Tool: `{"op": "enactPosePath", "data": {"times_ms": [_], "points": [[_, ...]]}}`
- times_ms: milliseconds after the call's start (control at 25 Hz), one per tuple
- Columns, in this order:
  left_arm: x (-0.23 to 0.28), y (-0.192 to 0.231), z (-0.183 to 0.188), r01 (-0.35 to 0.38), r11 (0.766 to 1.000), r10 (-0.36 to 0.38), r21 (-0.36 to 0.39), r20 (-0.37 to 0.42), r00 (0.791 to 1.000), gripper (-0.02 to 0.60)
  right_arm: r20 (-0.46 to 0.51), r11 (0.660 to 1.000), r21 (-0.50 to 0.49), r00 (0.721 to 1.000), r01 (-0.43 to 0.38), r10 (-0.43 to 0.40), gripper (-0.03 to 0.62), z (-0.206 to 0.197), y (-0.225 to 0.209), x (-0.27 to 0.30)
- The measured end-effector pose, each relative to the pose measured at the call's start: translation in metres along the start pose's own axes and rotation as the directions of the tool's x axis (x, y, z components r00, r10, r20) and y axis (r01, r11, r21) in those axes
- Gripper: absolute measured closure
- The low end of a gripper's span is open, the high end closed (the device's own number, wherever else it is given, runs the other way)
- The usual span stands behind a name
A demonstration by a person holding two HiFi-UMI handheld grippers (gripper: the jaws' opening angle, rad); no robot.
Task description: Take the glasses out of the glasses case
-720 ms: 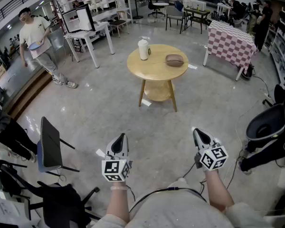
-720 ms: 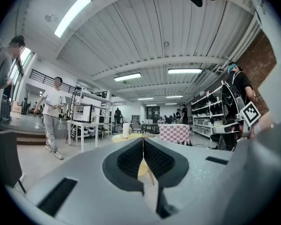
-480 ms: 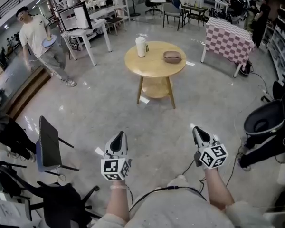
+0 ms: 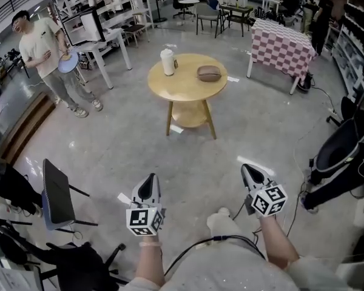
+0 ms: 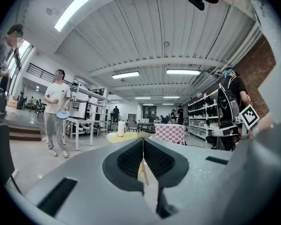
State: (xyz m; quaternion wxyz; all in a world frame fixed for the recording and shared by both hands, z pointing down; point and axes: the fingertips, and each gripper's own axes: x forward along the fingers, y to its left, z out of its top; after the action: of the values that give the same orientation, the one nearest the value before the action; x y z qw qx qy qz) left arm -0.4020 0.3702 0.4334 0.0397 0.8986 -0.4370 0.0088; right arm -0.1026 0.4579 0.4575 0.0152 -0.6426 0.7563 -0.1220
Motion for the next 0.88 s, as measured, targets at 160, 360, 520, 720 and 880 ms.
{"op": "enactPosePath", "data": {"times_ms": [160, 360, 520, 720, 880], "points": [[0.019, 0.005, -0.005, -0.011, 1.000, 0.011, -0.002, -0.009, 1.000, 0.575, 0.012, 1.000, 0.016, 1.000, 0.009, -0.009, 0.588, 0.001, -0.019, 0.019], [0.058, 0.027, -0.008, -0.060, 0.998, 0.060, -0.009, -0.024, 0.998, 0.575, 0.016, 1.000, 0.023, 1.000, -0.010, 0.009, 0.573, 0.007, -0.048, 0.064], [0.101, 0.034, -0.002, -0.074, 0.997, 0.073, -0.019, -0.026, 0.997, 0.575, 0.001, 1.000, 0.023, 1.000, -0.021, 0.021, 0.542, 0.018, -0.078, 0.100], [0.157, 0.026, 0.001, -0.074, 0.997, 0.074, -0.028, -0.029, 0.997, 0.575, -0.021, 0.999, 0.031, 0.999, -0.033, 0.034, 0.536, 0.030, -0.122, 0.139], [0.190, 0.024, 0.001, -0.077, 0.997, 0.076, -0.032, -0.045, 0.996, 0.575, -0.023, 0.998, 0.040, 0.999, -0.046, 0.047, 0.533, 0.042, -0.145, 0.166]]}}
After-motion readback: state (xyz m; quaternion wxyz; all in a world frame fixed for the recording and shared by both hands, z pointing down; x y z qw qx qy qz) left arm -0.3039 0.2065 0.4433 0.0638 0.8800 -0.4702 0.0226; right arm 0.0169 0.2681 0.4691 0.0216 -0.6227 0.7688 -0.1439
